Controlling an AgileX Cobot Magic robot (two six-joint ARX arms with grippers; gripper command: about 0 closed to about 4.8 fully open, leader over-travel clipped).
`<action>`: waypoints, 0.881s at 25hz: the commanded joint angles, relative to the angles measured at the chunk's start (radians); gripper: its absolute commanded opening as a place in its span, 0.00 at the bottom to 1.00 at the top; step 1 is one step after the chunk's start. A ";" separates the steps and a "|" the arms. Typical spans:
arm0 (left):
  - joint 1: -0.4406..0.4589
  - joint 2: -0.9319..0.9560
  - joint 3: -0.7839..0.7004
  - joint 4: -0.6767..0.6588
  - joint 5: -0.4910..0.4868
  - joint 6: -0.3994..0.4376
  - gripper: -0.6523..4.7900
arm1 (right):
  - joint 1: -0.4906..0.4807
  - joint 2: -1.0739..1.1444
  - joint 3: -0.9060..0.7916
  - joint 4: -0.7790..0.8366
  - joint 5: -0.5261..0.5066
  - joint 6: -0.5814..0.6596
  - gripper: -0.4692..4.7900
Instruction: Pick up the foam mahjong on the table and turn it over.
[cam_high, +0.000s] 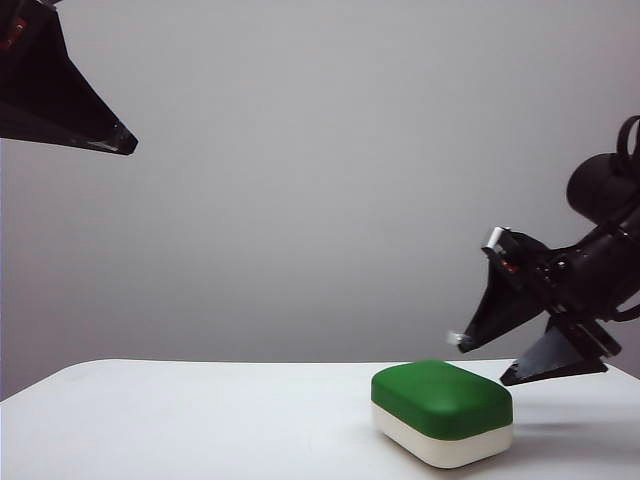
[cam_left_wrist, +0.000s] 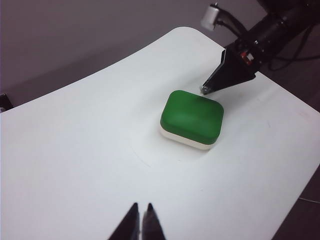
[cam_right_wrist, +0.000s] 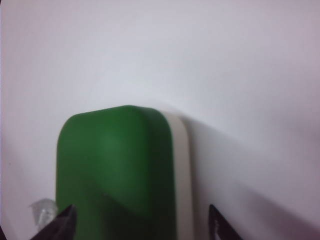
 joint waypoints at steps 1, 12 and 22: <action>0.000 -0.001 0.006 0.006 0.000 -0.002 0.15 | 0.031 -0.003 0.002 0.008 0.028 -0.010 0.72; 0.000 -0.001 0.006 0.003 0.004 -0.004 0.15 | 0.097 0.000 0.002 0.020 0.132 -0.038 0.48; 0.000 -0.001 0.006 -0.006 0.004 -0.004 0.15 | 0.087 -0.018 0.003 0.012 0.053 -0.023 0.08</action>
